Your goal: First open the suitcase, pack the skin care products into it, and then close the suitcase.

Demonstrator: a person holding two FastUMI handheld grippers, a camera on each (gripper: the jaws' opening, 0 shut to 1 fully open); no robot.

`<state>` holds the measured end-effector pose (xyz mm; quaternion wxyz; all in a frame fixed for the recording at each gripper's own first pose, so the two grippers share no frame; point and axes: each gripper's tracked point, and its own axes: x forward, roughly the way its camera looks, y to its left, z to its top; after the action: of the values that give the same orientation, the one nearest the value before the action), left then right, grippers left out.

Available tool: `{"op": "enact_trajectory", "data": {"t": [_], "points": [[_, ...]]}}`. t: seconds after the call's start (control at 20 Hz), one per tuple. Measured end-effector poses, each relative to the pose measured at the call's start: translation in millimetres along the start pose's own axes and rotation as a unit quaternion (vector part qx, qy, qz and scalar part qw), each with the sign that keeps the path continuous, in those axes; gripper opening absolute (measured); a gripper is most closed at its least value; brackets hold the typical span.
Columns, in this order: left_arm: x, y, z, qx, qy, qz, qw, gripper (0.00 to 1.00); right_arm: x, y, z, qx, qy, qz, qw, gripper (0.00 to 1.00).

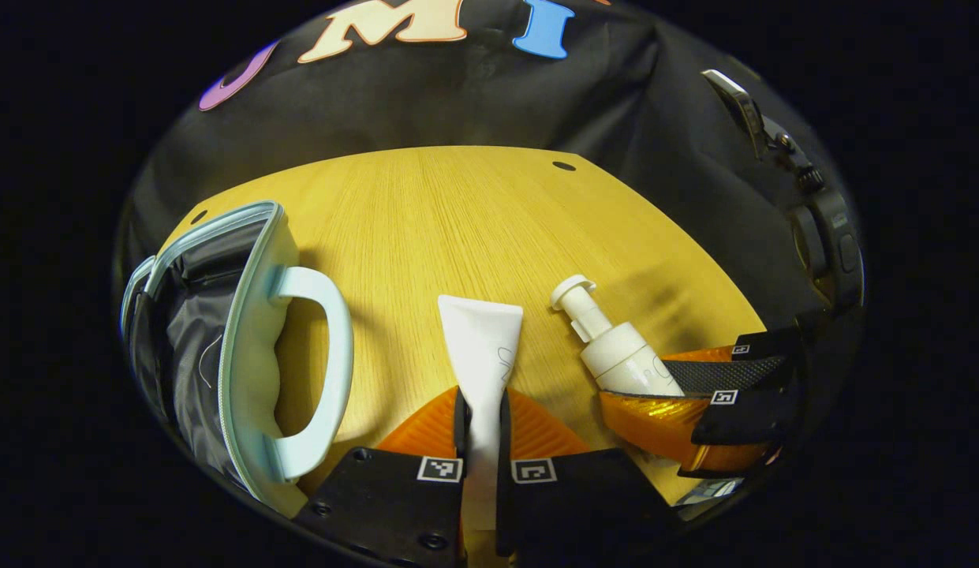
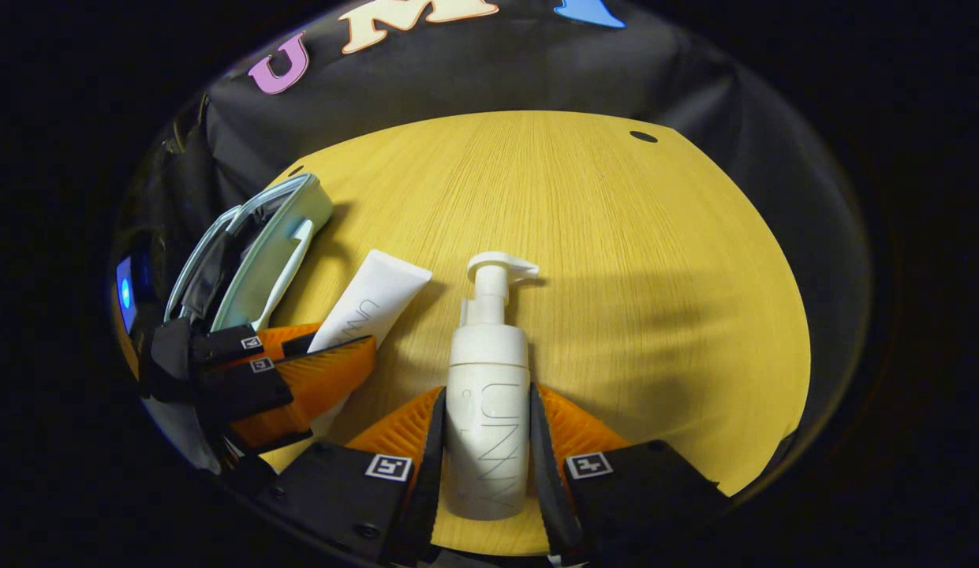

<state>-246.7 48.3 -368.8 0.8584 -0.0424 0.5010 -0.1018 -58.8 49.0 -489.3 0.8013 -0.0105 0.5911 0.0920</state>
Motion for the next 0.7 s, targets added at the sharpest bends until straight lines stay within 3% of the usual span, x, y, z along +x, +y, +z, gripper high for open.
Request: {"op": "enact_trajectory", "data": {"t": [0.2, 0.45, 0.7], "points": [[-12.4, -9.6, 20.6, 0.007, -0.012, -0.019, 1.0, 0.08, 1.3, -0.8, 0.1, 0.012, -0.007, 0.002, 1.0, 0.56], [-51.7, -11.5, 78.0, 0.004, -0.054, -0.033, 0.998, 0.07, 1.6, -1.1, 1.3, 0.012, -0.016, -0.003, 1.0, 0.56], [-98.8, 35.4, 123.1, -0.02, -0.09, 0.014, 0.996, 0.07, 2.4, -1.6, 0.8, -0.006, -0.029, 0.01, 1.0, 0.56]]}}
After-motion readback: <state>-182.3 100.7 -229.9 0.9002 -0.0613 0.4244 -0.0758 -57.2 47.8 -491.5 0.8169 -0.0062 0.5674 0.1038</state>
